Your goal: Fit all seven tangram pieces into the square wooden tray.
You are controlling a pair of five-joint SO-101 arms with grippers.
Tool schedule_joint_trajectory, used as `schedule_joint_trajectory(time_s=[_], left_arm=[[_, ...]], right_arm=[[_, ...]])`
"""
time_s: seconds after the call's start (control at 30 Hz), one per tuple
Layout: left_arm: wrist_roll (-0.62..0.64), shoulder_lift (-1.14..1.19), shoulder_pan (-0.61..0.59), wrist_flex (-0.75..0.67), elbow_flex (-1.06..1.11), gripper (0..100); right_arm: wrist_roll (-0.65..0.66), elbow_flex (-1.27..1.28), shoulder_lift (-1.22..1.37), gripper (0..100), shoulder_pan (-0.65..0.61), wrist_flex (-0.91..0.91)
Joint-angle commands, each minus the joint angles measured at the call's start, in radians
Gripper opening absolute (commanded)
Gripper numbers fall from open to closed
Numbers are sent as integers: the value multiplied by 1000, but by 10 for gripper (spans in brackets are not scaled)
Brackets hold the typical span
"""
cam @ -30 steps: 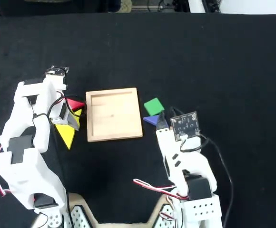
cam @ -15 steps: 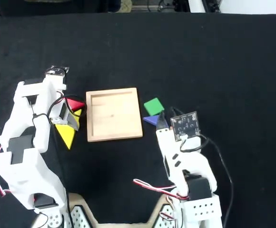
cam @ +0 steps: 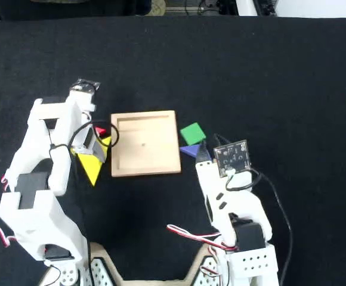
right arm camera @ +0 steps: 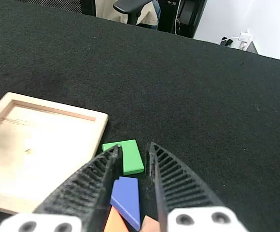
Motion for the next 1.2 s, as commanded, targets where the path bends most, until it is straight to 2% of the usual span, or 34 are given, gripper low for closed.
schedule_joint_trajectory(time_s=[0.0, 0.2, 0.43, 0.57, 0.73, 1.07, 1.17], left_arm=[[-34, -126, 28, 9, -36, 267], [-95, -181, 31, 57, -68, 267], [-74, -216, 22, 146, -62, 273], [23, -216, 21, 5, 76, 337], [38, -216, 21, -169, 197, 349], [35, -216, -51, -210, 191, 350], [0, -212, -47, -212, 199, 350]], right_arm=[[9, -2, -84, 96, 28, 0], [9, -2, -84, 96, 26, -8], [9, -2, -84, 96, 26, -8], [9, -2, -84, 96, 25, -6], [9, -2, -82, 96, 25, -5], [9, -2, -82, 96, 25, -5], [9, -2, -82, 96, 23, -5]])
